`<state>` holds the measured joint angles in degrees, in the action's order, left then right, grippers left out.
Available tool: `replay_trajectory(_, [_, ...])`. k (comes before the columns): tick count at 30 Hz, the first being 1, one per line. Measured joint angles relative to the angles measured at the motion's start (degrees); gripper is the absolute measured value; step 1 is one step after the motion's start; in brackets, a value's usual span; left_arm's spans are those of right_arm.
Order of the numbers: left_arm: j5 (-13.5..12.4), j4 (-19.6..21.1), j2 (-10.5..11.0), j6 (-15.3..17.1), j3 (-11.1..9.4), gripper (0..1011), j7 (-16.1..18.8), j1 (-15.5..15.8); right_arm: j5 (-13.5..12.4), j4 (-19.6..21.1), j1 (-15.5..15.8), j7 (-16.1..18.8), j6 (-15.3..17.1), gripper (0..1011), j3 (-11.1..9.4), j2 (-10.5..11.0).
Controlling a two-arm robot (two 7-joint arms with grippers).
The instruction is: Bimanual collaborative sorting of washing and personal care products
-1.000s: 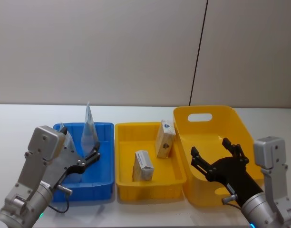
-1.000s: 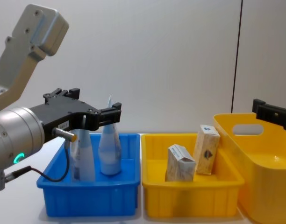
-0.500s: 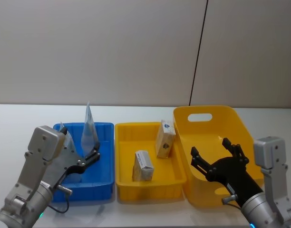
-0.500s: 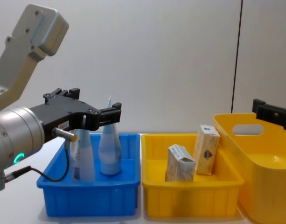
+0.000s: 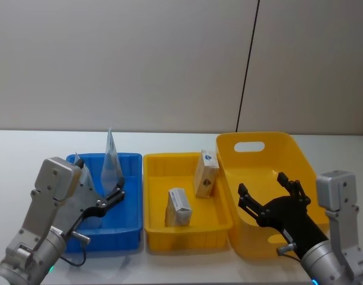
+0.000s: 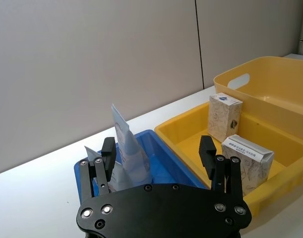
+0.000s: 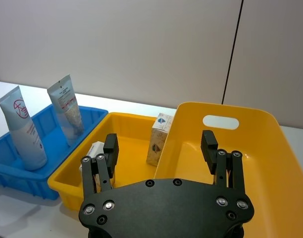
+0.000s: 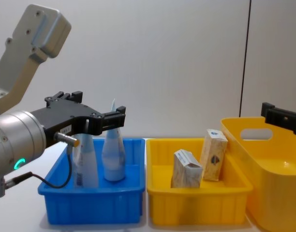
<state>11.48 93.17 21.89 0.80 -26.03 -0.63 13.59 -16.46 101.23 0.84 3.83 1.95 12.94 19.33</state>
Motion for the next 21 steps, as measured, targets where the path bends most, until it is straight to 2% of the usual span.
replay_trajectory(4, [0.0,0.0,0.0,0.0,0.0,1002,0.0,0.0,0.0,-0.02,-0.04,0.01,0.01,1000,0.0,-0.03])
replay_trajectory(10, [0.0,0.0,0.0,0.0,0.0,1001,0.0,0.0,0.0,-1.13,-1.67,0.89,0.4,1000,0.51,-0.4])
replay_trajectory(15, [0.0,0.0,0.0,0.0,0.0,1001,0.0,0.0,-0.31,-4.01,-5.12,2.97,1.11,1000,1.76,-1.33])
replay_trajectory(21, [0.0,0.0,0.0,0.0,0.0,1002,0.0,0.0,-0.99,-9.1,-10.73,5.95,3.12,1000,3.76,-3.31])
